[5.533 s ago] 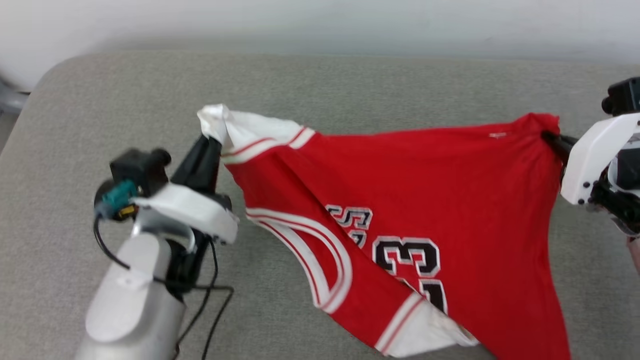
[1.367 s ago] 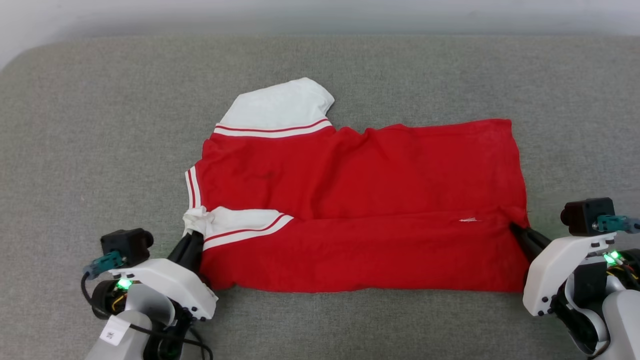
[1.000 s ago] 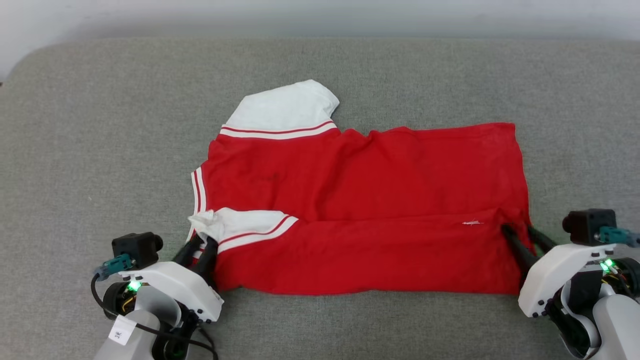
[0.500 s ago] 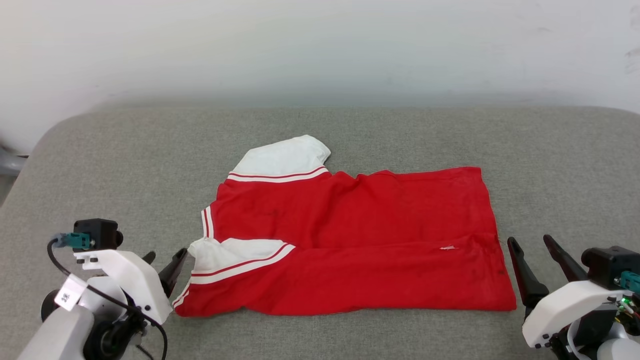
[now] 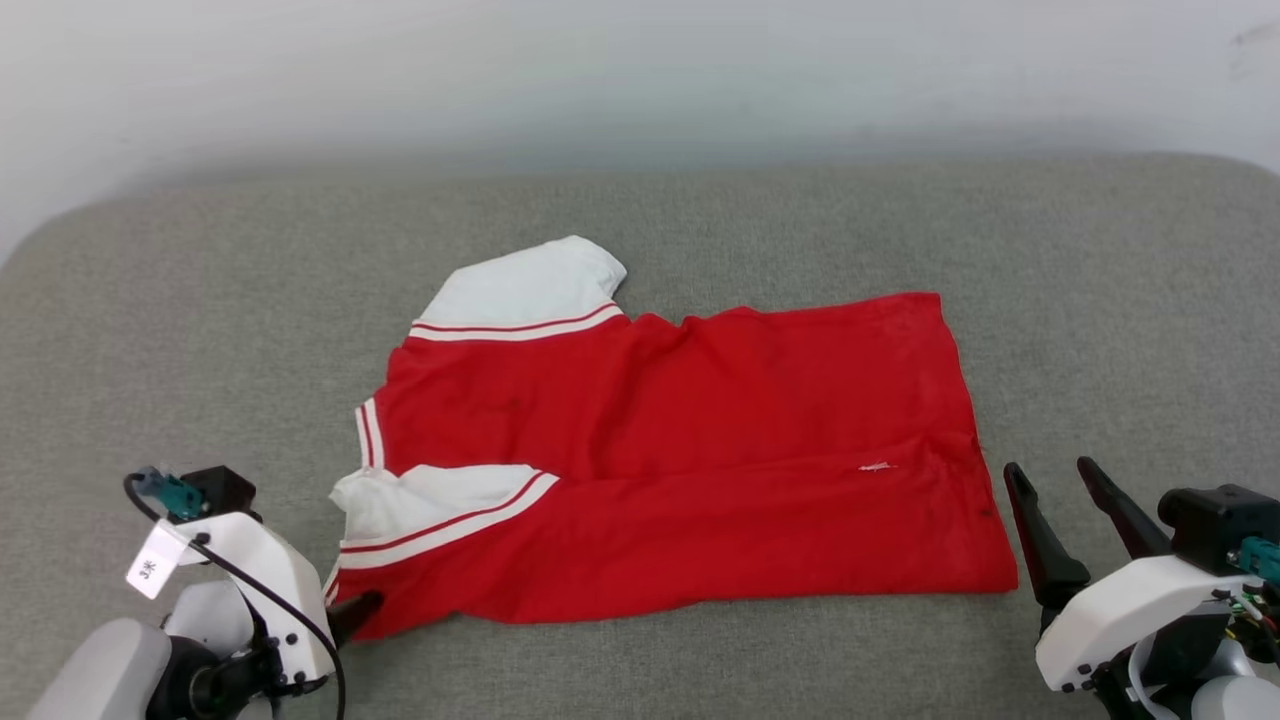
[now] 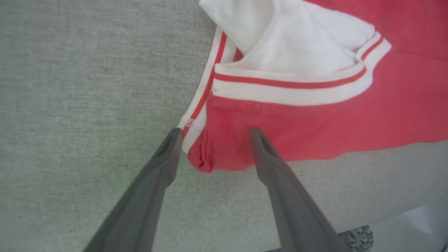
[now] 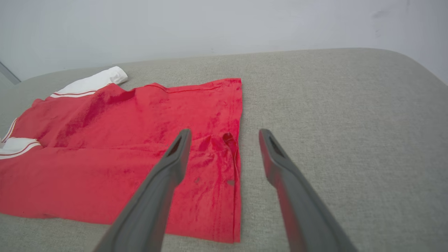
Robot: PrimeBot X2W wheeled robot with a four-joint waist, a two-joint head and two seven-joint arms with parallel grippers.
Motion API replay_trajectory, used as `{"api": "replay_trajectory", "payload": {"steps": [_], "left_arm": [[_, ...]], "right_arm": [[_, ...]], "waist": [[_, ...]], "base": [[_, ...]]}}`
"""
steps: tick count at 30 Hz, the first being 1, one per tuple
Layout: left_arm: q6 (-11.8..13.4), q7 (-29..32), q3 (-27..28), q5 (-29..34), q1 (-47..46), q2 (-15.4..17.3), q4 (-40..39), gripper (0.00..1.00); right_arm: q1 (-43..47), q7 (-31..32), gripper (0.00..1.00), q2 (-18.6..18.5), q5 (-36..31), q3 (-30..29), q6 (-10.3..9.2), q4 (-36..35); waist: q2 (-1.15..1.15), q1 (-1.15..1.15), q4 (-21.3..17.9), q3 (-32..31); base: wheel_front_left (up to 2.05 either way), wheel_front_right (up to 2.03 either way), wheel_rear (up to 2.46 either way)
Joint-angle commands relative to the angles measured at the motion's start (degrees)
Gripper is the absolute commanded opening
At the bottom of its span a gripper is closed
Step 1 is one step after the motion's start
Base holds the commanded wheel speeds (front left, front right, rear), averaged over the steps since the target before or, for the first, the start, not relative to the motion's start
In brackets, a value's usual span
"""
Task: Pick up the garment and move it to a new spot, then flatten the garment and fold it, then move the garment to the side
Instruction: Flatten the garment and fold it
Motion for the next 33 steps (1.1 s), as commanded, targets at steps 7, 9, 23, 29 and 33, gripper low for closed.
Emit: {"api": "replay_trajectory", "payload": {"steps": [7,9,23,29,33], "left_arm": [[-1.1,1.5,-2.5,-1.3,-0.3,-4.0,6.1,1.00],[-2.0,2.6,-3.8,-2.0,-0.1,-5.5,7.9,0.23],[-5.3,-5.0,-1.8,0.5,-3.1,-3.6,6.2,0.00],[-4.0,-6.8,-1.1,2.8,-3.5,-1.2,-0.8,0.00],[-2.9,-6.7,-1.0,3.7,-3.6,-0.4,-4.7,0.00]], "right_arm": [[-1.5,0.0,1.00,-0.4,0.8,-0.2,-0.04,0.2],[-1.6,0.3,1.00,-0.6,1.0,-0.5,-0.04,0.6],[-2.8,19.2,1.00,-4.5,7.4,-4.0,-0.04,4.2],[-5.9,29.6,1.00,-6.3,9.4,-1.8,-0.04,4.7],[-8.2,32.4,1.00,-6.1,10.0,1.3,-0.04,6.0]], "waist": [[0.00,0.01,-1.2,3.4],[0.00,0.01,-1.3,3.5],[0.00,0.01,0.2,2.1],[0.00,0.01,1.9,3.3],[0.00,0.01,2.9,4.9]], "base": [[0.00,0.00,0.00],[0.00,0.00,0.00],[0.00,0.00,0.00],[0.00,0.00,0.00],[0.00,0.00,0.00]]}}
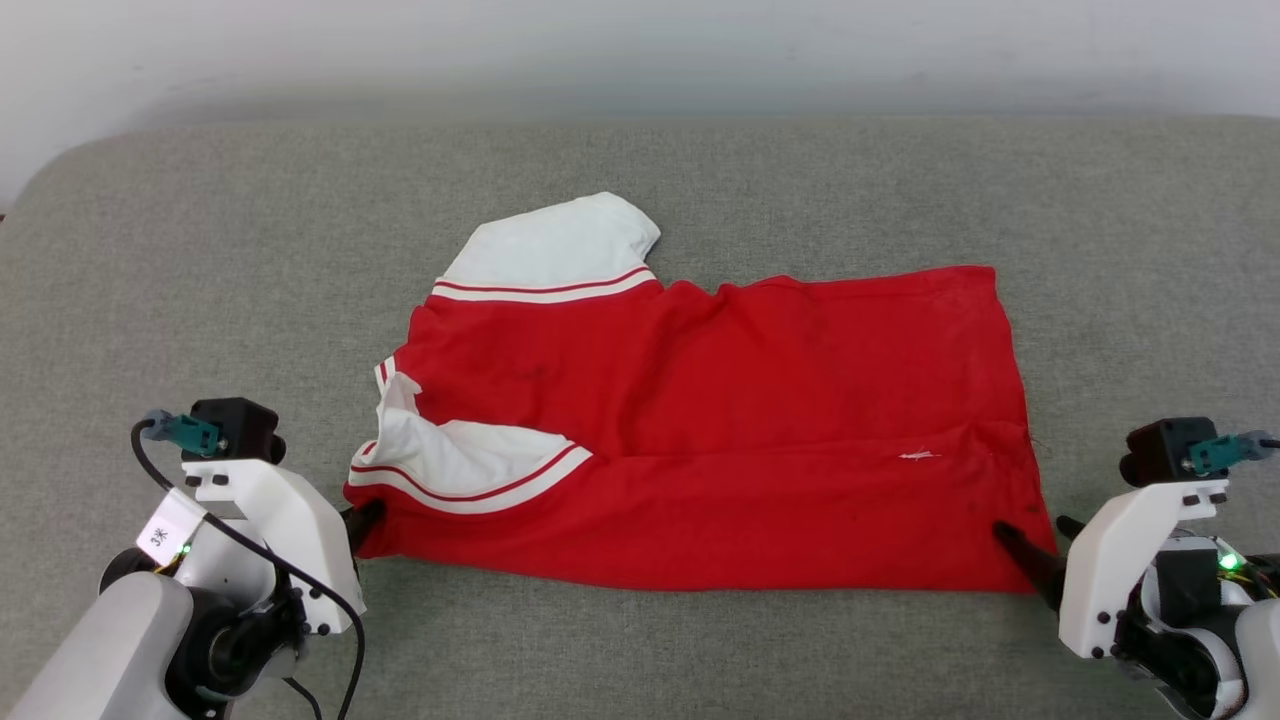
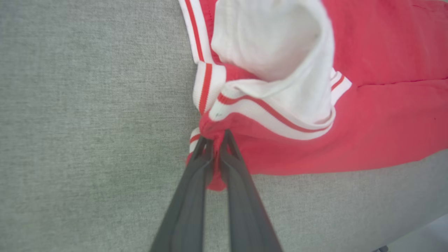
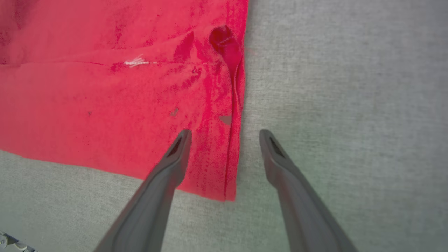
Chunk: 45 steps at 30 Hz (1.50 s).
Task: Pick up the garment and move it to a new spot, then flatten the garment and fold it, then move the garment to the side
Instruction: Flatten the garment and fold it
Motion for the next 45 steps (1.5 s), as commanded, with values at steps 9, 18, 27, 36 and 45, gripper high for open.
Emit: {"api": "replay_trajectory", "payload": {"steps": [9,18,27,36,45], "left_arm": [[1.2,-1.1,-0.5,0.6,0.4,-0.8,-3.3,0.00],[1.1,-3.5,-0.5,0.9,3.2,-0.7,-3.2,0.00],[3.2,-4.7,-0.2,0.9,10.2,1.0,-6.5,0.00],[6.2,-5.2,1.1,-2.0,20.0,1.1,-8.9,0.00],[4.5,-8.0,0.3,-3.1,19.9,-2.5,-3.1,0.00]], "right_arm": [[-2.1,4.1,0.36,1.1,2.4,6.3,-0.01,8.4],[-3.7,0.2,0.00,-1.9,3.7,6.3,-0.03,8.2],[2.1,0.7,0.00,-2.8,4.1,6.2,-0.03,3.9],[11.2,1.8,0.00,-1.3,3.3,3.1,-0.04,0.8],[14.6,-2.0,1.00,1.5,2.1,1.1,-0.04,2.3]], "waist": [[0.00,-0.01,1.8,3.0],[0.00,-0.01,1.5,-1.7],[0.00,-0.01,1.3,-9.3],[0.00,-0.01,1.6,-12.6],[0.00,-0.01,1.3,-11.6]], "base": [[0.00,0.00,0.00],[0.00,0.00,0.00],[0.00,0.00,0.00],[0.00,0.00,0.00],[0.00,0.00,0.00]]}}
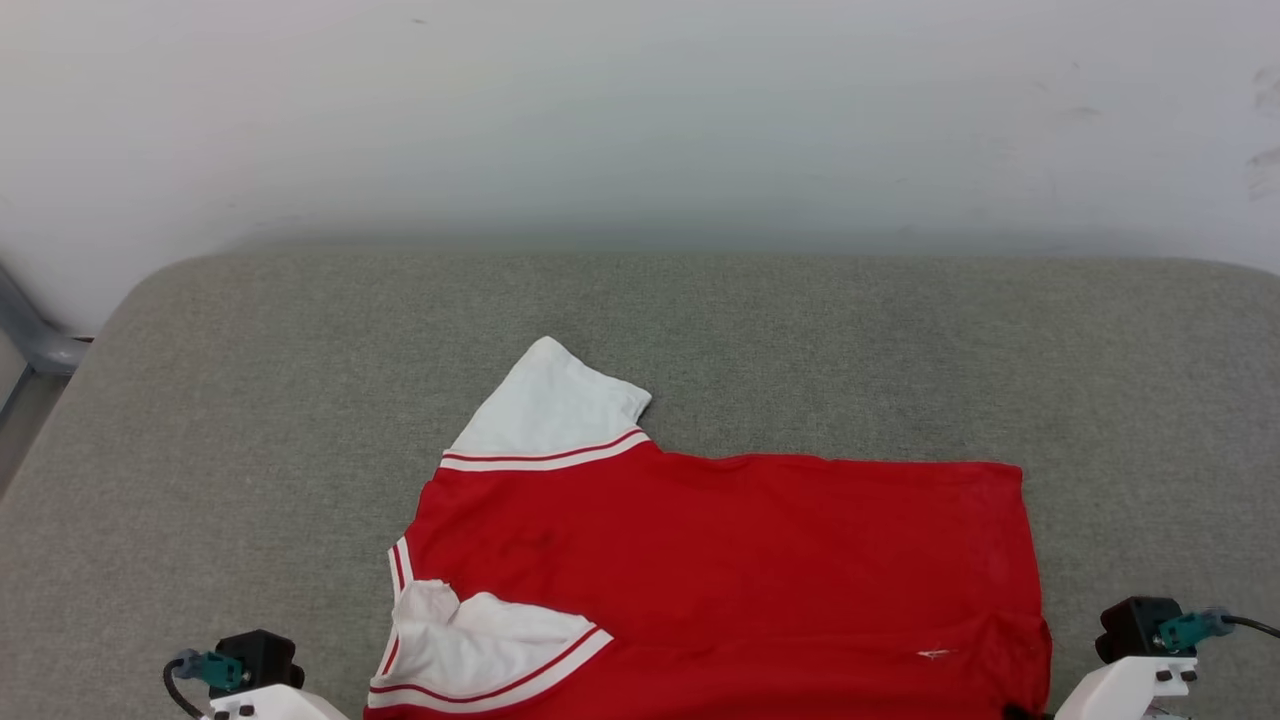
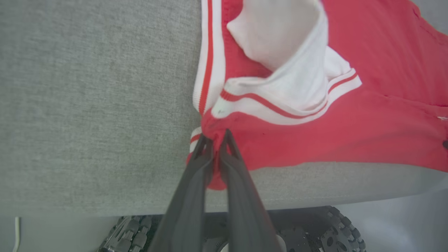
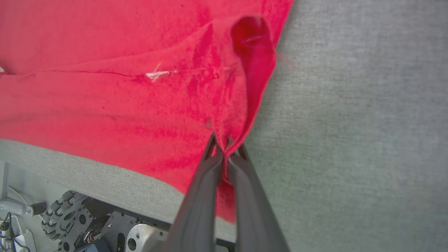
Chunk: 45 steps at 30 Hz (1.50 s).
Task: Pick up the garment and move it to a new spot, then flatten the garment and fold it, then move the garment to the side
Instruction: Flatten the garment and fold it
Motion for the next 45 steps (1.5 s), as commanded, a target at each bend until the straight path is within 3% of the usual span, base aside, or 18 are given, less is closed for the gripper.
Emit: {"api": "replay_trajectory", "payload": {"steps": [1,2,3,4,5,7,15,20,21,31,39,45], "left_arm": [[-0.6,-0.5,0.0,0.0,-1.2,-0.5,1.3,0.00],[-0.8,-0.7,-0.2,-0.1,-1.3,-0.9,2.0,0.13],[-1.2,-1.0,-0.3,0.0,-1.6,-1.1,2.7,0.42],[-1.2,-1.0,-0.3,0.0,-1.6,-1.1,2.7,0.42],[-1.3,-1.2,-0.4,0.1,-1.9,-1.3,3.4,0.55],[-1.8,-1.9,-0.7,0.8,-2.5,-1.2,4.2,1.00],[-2.2,-6.9,-0.5,4.9,-5.0,-0.1,3.4,1.00],[-2.1,-12.3,-0.7,9.7,-7.4,0.7,1.2,1.00],[-1.7,-15.7,-0.8,12.2,-8.8,0.1,0.3,1.00],[-1.6,-23.6,-0.6,16.9,-17.9,-2.9,3.2,1.00],[-6.2,-21.0,-0.9,17.3,-32.7,-2.3,11.7,1.00],[-12.6,-11.3,-2.6,14.8,-43.4,-0.5,19.7,1.00]], "right_arm": [[0.9,-1.3,1.00,0.5,-0.1,-0.2,-0.04,0.2],[1.1,-1.8,1.00,0.6,-0.1,0.0,-0.03,0.2],[1.1,-2.8,1.00,0.6,-0.3,0.2,-0.03,-0.1],[1.1,-2.8,1.00,0.6,-0.3,0.2,-0.03,-0.1],[1.2,-3.8,1.00,0.8,0.0,0.1,-0.03,-0.4],[1.5,-6.2,1.00,0.8,-0.3,0.3,-0.03,-0.9],[2.0,-21.2,1.00,2.8,-5.6,-2.0,-0.03,-5.2],[2.2,-27.5,1.00,5.5,-9.8,-3.9,-0.03,-8.3],[1.9,-29.7,1.00,6.6,-11.6,-4.1,-0.03,-10.7],[-2.9,-32.2,1.00,7.8,-14.8,-1.9,-0.03,-19.2],[-8.9,-34.1,1.00,7.6,-15.7,-0.6,-0.03,-21.2],[-12.7,-35.7,1.00,7.2,-16.0,0.4,-0.04,-20.4]], "waist": [[0.00,0.01,-0.2,0.2],[0.00,0.01,-0.3,0.2],[0.00,0.01,-0.4,0.3],[0.00,0.01,-0.4,0.3],[0.00,0.01,-0.5,0.2],[0.00,0.01,-0.6,0.1],[0.00,0.01,-0.9,-0.8],[0.00,0.01,-1.3,-1.0],[0.00,0.01,-2.1,-0.5],[0.00,0.01,-5.8,6.7],[0.00,0.01,-8.8,14.9],[0.00,0.01,-11.3,18.8]], "base": [[0.00,0.00,0.00],[0.00,0.00,0.00],[0.00,0.00,0.00],[0.00,0.00,0.00],[0.00,0.00,0.00],[0.00,0.00,0.00],[0.00,0.00,0.00],[0.00,0.00,0.00],[0.00,0.00,0.00],[0.00,0.00,0.00],[0.00,0.00,0.00],[0.00,0.00,0.00]]}}
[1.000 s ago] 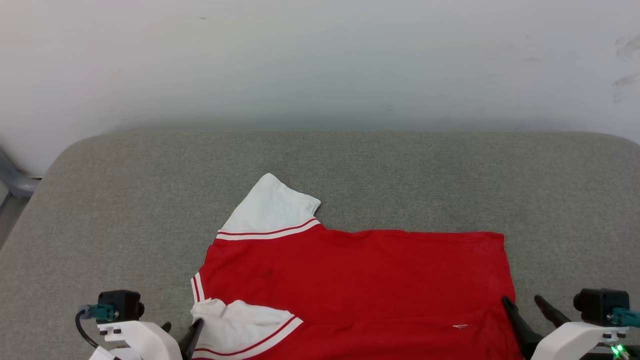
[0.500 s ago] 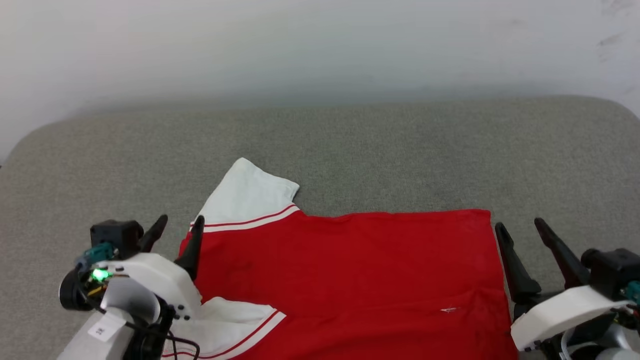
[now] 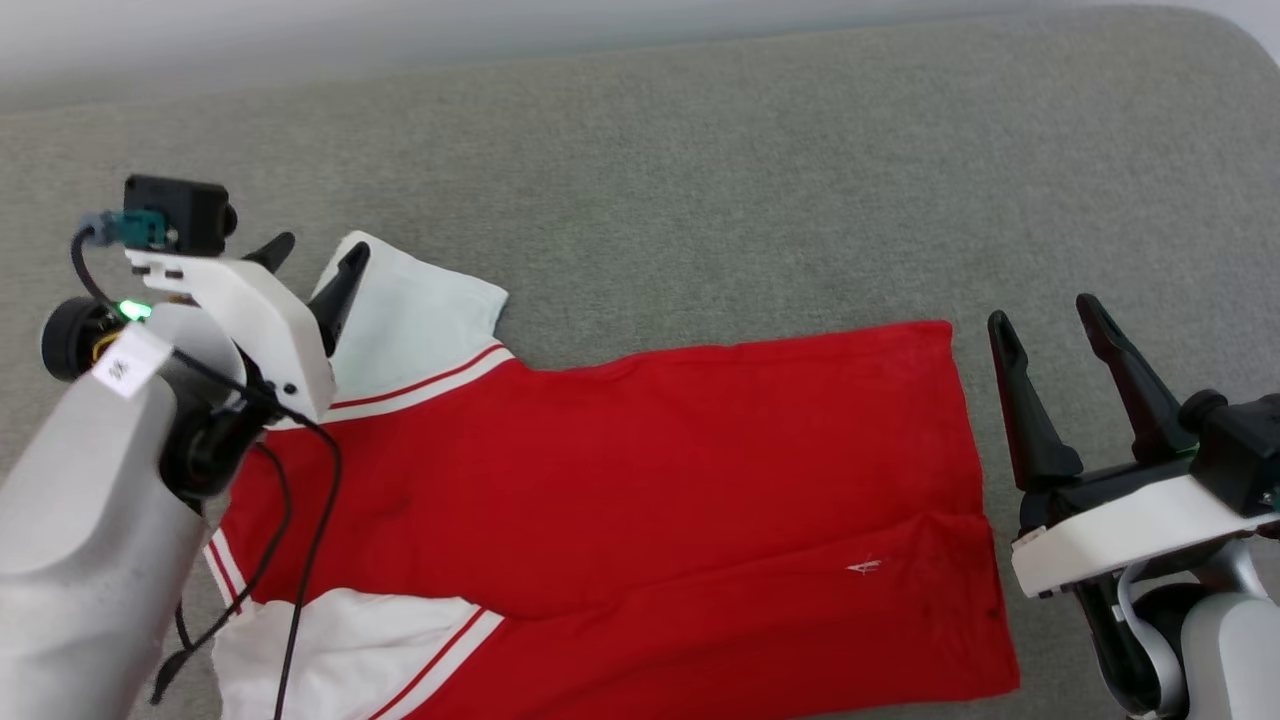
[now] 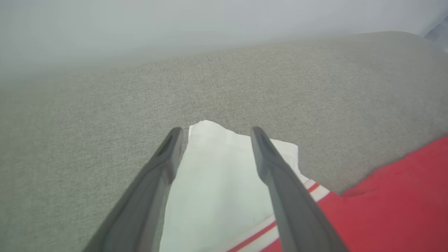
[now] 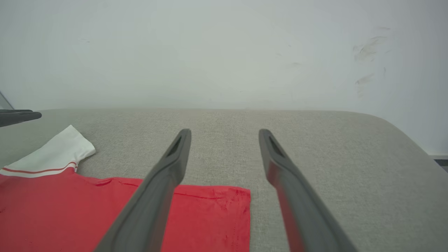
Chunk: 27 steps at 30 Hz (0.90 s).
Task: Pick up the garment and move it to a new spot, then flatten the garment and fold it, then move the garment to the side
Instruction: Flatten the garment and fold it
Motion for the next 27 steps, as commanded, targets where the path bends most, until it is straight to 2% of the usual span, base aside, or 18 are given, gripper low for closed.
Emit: {"api": "replay_trajectory", "payload": {"steps": [1,7,13,15,16,17,18,21,27], "left_arm": [[-0.8,2.4,-0.4,-0.9,-1.9,0.6,1.5,1.00],[-3.2,17.0,-2.7,-4.4,-8.8,3.1,8.0,1.00],[-3.6,29.5,-4.8,-6.8,-12.6,4.8,12.6,1.00],[-2.7,34.2,-5.8,-7.1,-12.4,5.0,14.6,1.00],[-2.1,36.0,-6.0,-7.6,-12.3,4.8,15.4,0.73],[-1.8,37.7,-6.5,-7.7,-12.1,4.5,16.0,0.29],[-1.5,38.8,-6.9,-7.9,-12.0,4.1,16.3,0.00],[-1.2,40.0,-7.6,-8.4,-11.2,2.5,16.4,0.00],[-0.9,35.6,-7.3,-7.6,-11.4,1.7,15.7,0.00]], "right_arm": [[-1.1,-0.3,1.00,-0.2,0.0,0.3,-0.02,0.3],[-2.5,-1.4,1.00,0.3,0.6,0.7,-0.02,1.6],[-3.0,-2.5,1.00,0.9,1.7,0.5,-0.02,3.1],[-3.2,-2.9,1.00,1.1,2.0,0.5,-0.02,3.6],[-3.3,-2.8,1.00,1.2,2.1,0.5,-0.02,3.9],[-3.3,-2.8,1.00,1.2,2.4,0.3,-0.02,4.3],[-3.4,-2.8,1.00,1.3,2.7,0.3,-0.02,4.5],[-3.6,-2.2,1.00,1.4,4.1,0.2,-0.02,5.3],[-4.8,1.4,1.00,-0.6,9.0,0.4,-0.02,8.7]], "waist": [[0.00,-0.02,-2.1,2.2],[0.00,-0.02,-4.5,5.5],[0.00,-0.02,-6.2,8.4],[0.00,-0.02,-6.6,9.0],[0.00,-0.02,-6.8,9.3],[0.00,-0.02,-6.9,9.4],[0.00,-0.02,-7.0,9.6],[0.00,-0.02,-7.1,9.9],[0.00,-0.02,-6.1,9.1]], "base": [[0.00,0.00,0.00],[0.00,0.00,0.00],[0.00,0.00,0.00],[0.00,0.00,0.00],[0.00,0.00,0.00],[0.00,0.00,0.00],[0.00,0.00,0.00],[0.00,0.00,0.00],[0.00,0.00,0.00]]}}
